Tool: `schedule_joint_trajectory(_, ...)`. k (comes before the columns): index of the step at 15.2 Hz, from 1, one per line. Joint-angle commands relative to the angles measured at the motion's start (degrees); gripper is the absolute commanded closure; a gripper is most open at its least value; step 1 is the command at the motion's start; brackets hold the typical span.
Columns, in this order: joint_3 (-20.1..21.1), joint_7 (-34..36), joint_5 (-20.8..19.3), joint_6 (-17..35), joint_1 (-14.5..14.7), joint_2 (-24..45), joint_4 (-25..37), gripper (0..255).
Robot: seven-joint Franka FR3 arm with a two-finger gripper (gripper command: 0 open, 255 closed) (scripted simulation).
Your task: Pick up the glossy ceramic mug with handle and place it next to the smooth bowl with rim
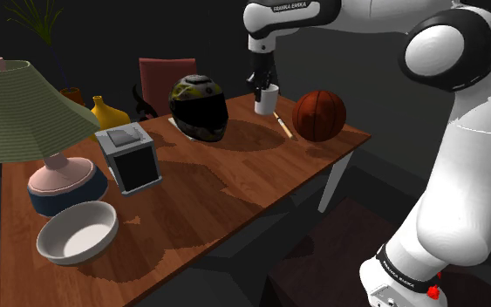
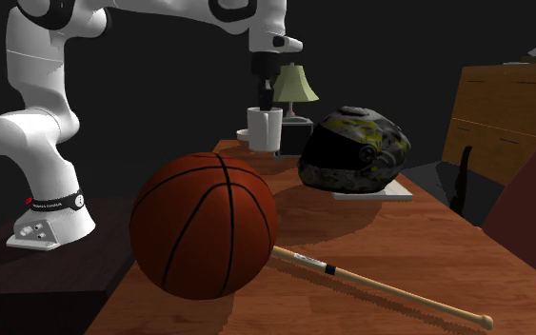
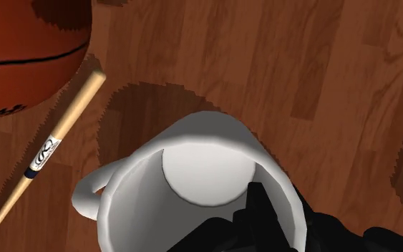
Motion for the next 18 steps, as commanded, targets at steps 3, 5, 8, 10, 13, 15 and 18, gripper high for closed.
schedule_joint_trajectory(3,1.9,5.2,-0.6,1.0,3.2,-3.7,-4.9,255)
schedule_joint_trajectory(5,2.9,7.7,-0.8,1.3,4.7,-5.2,-6.9,255)
schedule_joint_trajectory(8,4.5,11.5,-1.0,1.7,6.9,-7.1,-9.3,255)
schedule_joint_trajectory(10,5.6,14.1,-1.0,1.8,8.3,-8.1,-10.5,255)
schedule_joint_trajectory(13,7.4,18.0,-1.0,1.9,10.4,-9.2,-11.8,255)
schedule_joint_trajectory(15,8.6,20.6,-0.9,1.9,11.9,-9.6,-12.3,255)
schedule_joint_trajectory(18,10.5,24.5,-0.9,1.7,13.9,-9.8,-12.6,255)
